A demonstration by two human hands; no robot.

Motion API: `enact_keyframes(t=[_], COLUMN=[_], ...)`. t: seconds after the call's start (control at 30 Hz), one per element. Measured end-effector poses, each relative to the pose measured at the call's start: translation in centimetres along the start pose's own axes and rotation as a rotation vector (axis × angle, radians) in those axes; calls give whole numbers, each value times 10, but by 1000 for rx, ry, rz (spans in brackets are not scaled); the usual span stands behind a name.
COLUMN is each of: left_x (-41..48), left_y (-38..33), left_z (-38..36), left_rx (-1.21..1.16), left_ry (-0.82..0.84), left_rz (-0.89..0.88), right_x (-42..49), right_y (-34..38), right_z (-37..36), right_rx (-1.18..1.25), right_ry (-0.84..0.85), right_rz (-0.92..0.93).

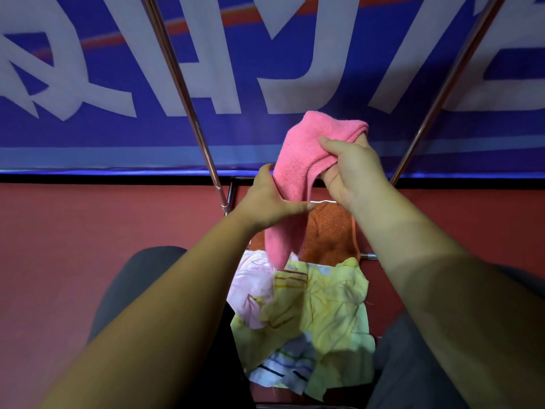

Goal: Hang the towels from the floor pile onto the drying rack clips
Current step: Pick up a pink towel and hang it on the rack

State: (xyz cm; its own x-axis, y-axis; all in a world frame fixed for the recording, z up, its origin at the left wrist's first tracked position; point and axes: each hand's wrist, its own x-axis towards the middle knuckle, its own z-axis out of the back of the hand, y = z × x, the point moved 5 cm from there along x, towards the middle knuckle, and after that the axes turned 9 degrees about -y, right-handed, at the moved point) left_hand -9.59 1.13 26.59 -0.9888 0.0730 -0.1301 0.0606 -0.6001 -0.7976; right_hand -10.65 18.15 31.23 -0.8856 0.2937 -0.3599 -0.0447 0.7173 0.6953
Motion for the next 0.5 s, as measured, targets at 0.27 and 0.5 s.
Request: enact_keyframes(t=[0.27,0.5], left_x=[10,16], left_y=[7,-8], left_z=[-20,-22], left_rx=[157,74], left_ry=[-57,-170], left_rz=[110,33], right_x=[5,7], right_y=[1,3], right_z=[-8,-15], right_rx=[92,65], right_ry=[22,46], right_rz=[-45,0])
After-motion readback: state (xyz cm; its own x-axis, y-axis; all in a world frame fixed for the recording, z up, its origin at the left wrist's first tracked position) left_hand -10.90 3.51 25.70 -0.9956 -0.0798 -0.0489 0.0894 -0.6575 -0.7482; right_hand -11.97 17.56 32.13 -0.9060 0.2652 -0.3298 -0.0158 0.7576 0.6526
